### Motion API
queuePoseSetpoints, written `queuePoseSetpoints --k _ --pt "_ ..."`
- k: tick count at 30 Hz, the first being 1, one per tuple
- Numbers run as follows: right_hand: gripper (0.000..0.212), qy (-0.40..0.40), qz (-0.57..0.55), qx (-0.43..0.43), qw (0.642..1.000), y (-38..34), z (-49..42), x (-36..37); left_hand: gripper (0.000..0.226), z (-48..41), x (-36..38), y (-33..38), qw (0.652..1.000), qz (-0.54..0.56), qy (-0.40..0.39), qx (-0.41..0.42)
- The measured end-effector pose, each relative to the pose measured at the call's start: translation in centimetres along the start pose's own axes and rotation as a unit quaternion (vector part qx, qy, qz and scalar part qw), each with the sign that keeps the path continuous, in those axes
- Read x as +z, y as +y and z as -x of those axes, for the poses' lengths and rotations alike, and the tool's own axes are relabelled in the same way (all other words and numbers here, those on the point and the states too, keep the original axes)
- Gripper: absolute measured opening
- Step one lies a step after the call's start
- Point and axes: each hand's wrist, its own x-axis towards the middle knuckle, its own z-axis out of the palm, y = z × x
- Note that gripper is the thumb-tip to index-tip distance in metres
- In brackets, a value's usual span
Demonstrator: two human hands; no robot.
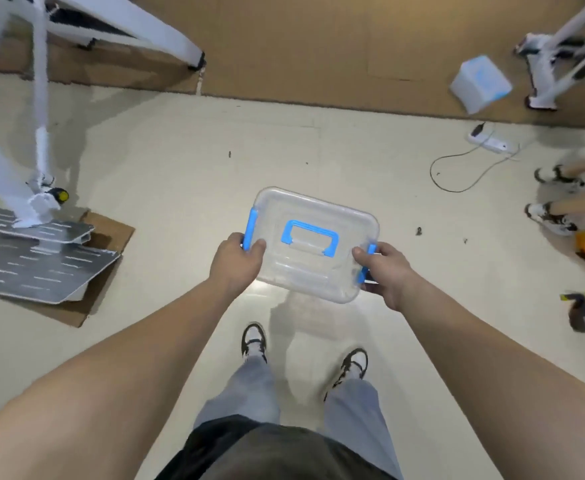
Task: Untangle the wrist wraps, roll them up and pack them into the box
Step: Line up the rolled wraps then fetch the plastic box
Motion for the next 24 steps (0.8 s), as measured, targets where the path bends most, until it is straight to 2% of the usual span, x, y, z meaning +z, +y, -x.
queuePoseSetpoints --k 3,6,8,12,15,18,24 --pt "0.037 0.056 -0.059 0.004 0.997 5.9 4.6 -6.6 0.045 5.1 5.0 1.0 0.995 -0.076 -0.063 0.031" --pt "0.033 0.118 -0.133 0.009 0.984 13.0 9.1 -14.2 0.038 11.0 11.8 2.0 0.979 -0.135 -0.127 0.081" --pt "0.027 0.169 -0.178 0.01 0.969 18.4 12.2 -19.5 0.034 15.6 17.1 3.0 0.964 -0.163 -0.165 0.126" --pt "0.028 0.272 -0.253 0.0 0.929 31.1 19.9 -30.6 0.039 26.7 29.2 4.2 0.928 -0.2 -0.252 0.188" --pt "0.032 0.354 -0.311 0.022 0.882 41.5 25.9 -37.5 0.039 35.9 38.4 4.4 0.884 -0.242 -0.323 0.236" --pt "0.024 0.409 -0.378 0.051 0.829 50.5 30.6 -42.6 0.038 44.9 45.9 4.6 0.841 -0.268 -0.38 0.279" --pt "0.037 0.473 -0.499 0.104 0.719 62.6 35.9 -49.5 0.032 57.4 57.5 6.6 0.751 -0.342 -0.438 0.357"
